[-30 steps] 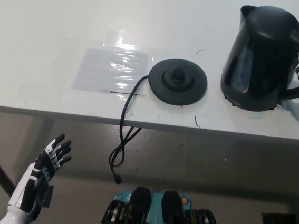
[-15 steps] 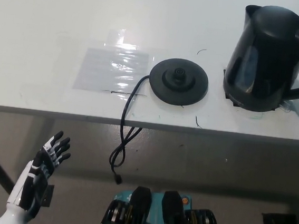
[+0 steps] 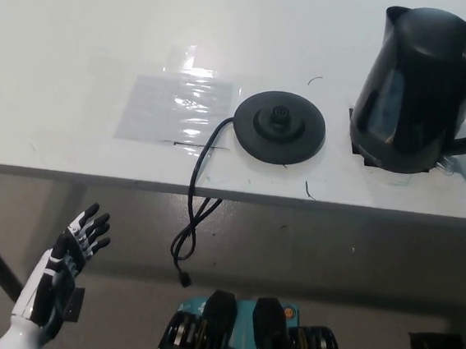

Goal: A kettle and its base are kept separately on the desk infront of the robot and the robot uses its right hand to lift the kettle by its handle and places it on its base to align it correctly.

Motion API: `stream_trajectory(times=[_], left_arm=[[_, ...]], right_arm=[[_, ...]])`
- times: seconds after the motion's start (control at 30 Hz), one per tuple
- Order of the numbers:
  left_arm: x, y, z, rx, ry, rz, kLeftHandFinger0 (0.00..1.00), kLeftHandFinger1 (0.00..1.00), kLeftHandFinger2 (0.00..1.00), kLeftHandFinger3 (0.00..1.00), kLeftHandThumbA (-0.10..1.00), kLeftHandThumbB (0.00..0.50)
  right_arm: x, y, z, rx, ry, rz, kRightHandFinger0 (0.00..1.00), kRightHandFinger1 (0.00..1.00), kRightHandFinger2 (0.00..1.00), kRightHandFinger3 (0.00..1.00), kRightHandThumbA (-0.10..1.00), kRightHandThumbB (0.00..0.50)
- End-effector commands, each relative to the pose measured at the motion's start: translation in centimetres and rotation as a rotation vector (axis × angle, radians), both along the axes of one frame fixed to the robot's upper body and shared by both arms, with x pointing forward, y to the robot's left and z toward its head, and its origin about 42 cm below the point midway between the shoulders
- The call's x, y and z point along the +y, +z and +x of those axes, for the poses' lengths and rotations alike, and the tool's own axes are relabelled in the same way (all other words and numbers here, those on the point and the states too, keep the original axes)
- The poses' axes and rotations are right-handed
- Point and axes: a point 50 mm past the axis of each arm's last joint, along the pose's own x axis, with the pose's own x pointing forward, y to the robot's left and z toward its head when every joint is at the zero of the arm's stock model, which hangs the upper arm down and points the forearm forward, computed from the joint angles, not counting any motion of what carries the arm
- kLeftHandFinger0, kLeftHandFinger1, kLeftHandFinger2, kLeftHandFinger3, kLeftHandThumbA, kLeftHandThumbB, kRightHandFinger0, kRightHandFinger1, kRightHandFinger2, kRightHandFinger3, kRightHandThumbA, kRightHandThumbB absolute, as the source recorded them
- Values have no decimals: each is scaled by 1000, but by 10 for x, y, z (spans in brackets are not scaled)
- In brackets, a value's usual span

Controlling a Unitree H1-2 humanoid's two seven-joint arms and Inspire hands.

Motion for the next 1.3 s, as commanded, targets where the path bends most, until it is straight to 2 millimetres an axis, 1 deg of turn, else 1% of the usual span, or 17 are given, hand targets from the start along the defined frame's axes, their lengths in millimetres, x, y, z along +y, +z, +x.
stream_trajectory(times=[0.0, 0.03, 0.1, 0.17, 0.27, 0.37, 0.47, 0.63, 0.8, 0.87, 0.93, 1.03, 1.1, 1.17, 1.2, 1.23, 1.27], left_arm=[[5, 11, 3, -60, -26, 14, 1000, 1000, 1000, 1000, 1000, 118], [5, 11, 4, -61, -26, 15, 1000, 1000, 1000, 1000, 1000, 117], [5, 11, 4, -57, -24, 18, 1000, 1000, 1000, 1000, 1000, 124], [5, 10, 3, -58, -28, 17, 1000, 1000, 1000, 1000, 1000, 118], [5, 10, 3, -58, -28, 22, 1000, 1000, 1000, 1000, 1000, 119], [5, 11, 1, -56, -26, 23, 1000, 1000, 1000, 1000, 1000, 119], [5, 11, 2, -59, -28, 27, 1000, 1000, 1000, 1000, 1000, 98], [5, 12, 3, -54, -33, 17, 1000, 1000, 1000, 1000, 1000, 93], [6, 11, 3, -55, -34, 27, 1000, 1000, 1000, 1000, 1000, 101], [5, 12, 3, -54, -33, 21, 1000, 1000, 1000, 1000, 1000, 121], [6, 12, 3, -56, -37, 19, 1000, 1000, 1000, 1000, 1000, 115], [5, 11, 4, -56, -42, 22, 1000, 1000, 1000, 1000, 1000, 113], [4, 11, 4, -54, -44, 20, 1000, 1000, 1000, 1000, 1000, 115], [5, 12, 4, -57, -44, 28, 1000, 1000, 1000, 1000, 1000, 117], [5, 12, 4, -55, -43, 28, 1000, 1000, 1000, 1000, 1000, 119], [4, 13, 4, -55, -42, 28, 1000, 1000, 1000, 1000, 1000, 113], [4, 13, 4, -55, -42, 29, 1000, 1000, 1000, 1000, 1000, 112]], right_arm=[[10, 78, 10, -248, -21, 61, 17, 374, 769, 744, -100, 106], [10, 81, 10, -251, -21, 65, 17, 376, 771, 745, -100, 106], [15, 96, 8, -300, -11, 68, 2, 372, 779, 752, -100, 91], [17, 106, 5, -337, -8, 64, 0, 358, 773, 770, -100, 100], [26, 134, -1, -416, 19, 108, 0, 346, 765, 784, -100, 104], [33, 151, -7, -454, 28, 98, 0, 368, 780, 830, -100, 92], [40, 165, -12, -487, 29, 80, 2, 396, 793, 880, -100, 84], [50, 176, -12, -517, 37, 67, 0, 395, 784, 851, -100, 76], [62, 180, -10, -515, 39, 43, 0, 378, 745, 813, -100, 92], [68, 181, -7, -507, 41, 27, 0, 380, 743, 816, -100, 80], [81, 178, -4, -510, 67, 26, 0, 400, 776, 851, -100, 63], [92, 174, 3, -487, 66, 11, 35, 448, 821, 874, -100, 72], [102, 172, 6, -482, 83, -3, 18, 437, 816, 882, -100, 89], [111, 173, 8, -496, 102, -9, 0, 403, 786, 880, -100, 103], [117, 173, 8, -497, 102, -20, 0, 366, 742, 872, -100, 106], [128, 174, 9, -489, 102, -28, 0, 302, 646, 810, -100, 120], [133, 174, 10, -486, 104, -30, 0, 269, 610, 767, -100, 124]])
